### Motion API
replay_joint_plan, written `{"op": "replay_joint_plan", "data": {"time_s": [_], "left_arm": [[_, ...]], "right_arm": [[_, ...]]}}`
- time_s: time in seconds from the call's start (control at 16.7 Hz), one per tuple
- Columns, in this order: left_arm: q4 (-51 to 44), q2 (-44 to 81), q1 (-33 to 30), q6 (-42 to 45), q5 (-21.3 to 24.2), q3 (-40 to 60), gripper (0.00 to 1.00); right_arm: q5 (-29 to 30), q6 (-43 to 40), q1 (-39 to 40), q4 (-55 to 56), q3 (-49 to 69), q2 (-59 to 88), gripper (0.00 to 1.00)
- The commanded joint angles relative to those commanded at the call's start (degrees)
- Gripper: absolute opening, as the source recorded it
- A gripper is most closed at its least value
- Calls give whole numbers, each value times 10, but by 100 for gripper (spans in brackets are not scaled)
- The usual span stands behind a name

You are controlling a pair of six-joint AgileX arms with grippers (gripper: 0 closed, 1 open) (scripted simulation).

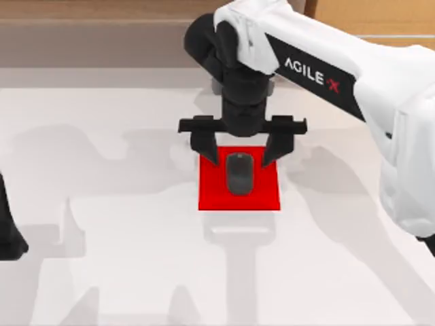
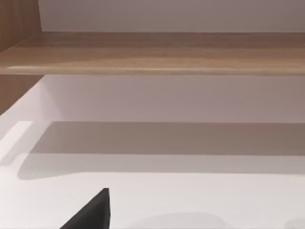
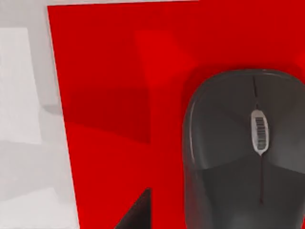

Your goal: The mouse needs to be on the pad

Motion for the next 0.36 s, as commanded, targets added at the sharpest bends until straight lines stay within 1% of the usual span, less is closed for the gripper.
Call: {"op": "replay_joint_plan", "data": {"time_s": [0.06, 0.36], "left_arm": [[0, 0, 0, 0, 0, 0, 100], [0, 0, 0, 0, 0, 0, 100]], "right_arm": [[0, 0, 0, 0, 0, 0, 100], [0, 0, 0, 0, 0, 0, 100]]}}
